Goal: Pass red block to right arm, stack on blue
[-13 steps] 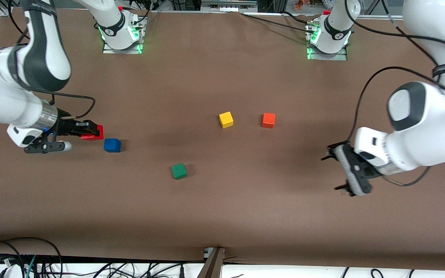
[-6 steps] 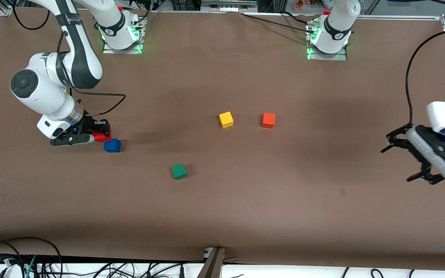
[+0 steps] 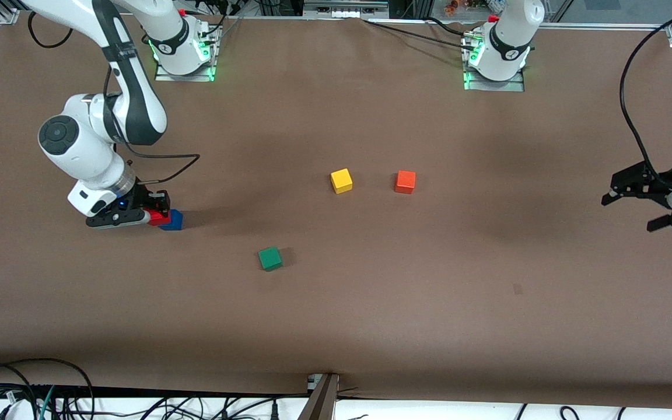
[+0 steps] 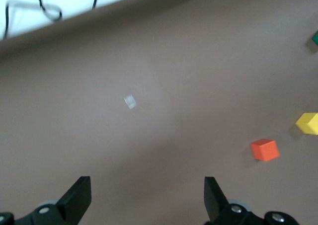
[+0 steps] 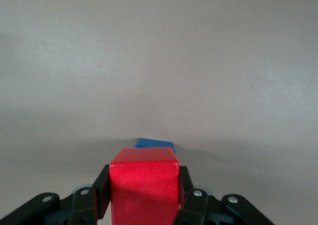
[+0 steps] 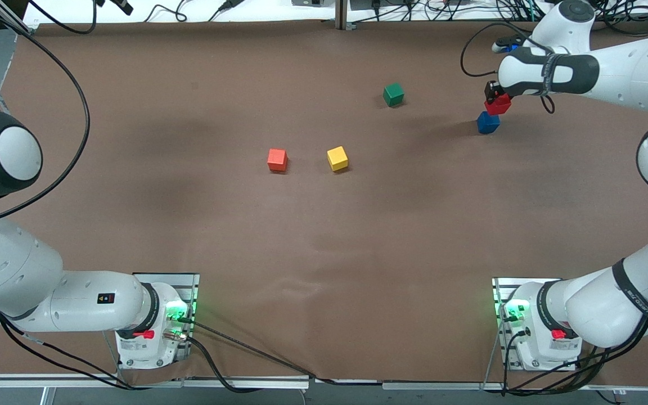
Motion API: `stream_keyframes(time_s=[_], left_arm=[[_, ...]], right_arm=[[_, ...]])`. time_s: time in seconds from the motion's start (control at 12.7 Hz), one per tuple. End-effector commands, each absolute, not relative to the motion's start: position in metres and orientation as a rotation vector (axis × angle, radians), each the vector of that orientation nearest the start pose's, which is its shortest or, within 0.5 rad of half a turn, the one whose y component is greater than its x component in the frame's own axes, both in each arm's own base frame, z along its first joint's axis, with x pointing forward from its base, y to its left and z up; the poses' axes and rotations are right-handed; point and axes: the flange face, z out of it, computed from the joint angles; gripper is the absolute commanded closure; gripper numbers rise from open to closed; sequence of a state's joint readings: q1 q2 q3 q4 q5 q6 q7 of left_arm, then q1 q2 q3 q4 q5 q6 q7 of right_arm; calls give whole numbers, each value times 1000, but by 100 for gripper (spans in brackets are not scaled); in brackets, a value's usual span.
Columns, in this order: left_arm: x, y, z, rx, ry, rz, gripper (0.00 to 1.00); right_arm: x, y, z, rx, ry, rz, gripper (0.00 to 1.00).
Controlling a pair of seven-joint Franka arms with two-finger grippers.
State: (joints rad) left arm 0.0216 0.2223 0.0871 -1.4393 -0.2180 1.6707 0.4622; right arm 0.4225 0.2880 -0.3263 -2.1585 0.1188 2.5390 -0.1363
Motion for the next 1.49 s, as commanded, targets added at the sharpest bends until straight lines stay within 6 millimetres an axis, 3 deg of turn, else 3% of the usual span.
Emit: stream_keyframes(time_s=[0.0,0.39,0.78,1.41], left_arm=[[596,37,579,-3270,255,64,0],[578,19,589,-3227,-16,198,0],[574,-11,579,-3174,61,231,0],[576,-12,579,-3176,61,219,0]], right_arm=[[575,50,278,-3154,-231,-187,100],[576,48,272,-3159,-173,-175,100],[577,49,260,-3170,-134,-189,100],[577,57,259,-3168,-94,-192,100]])
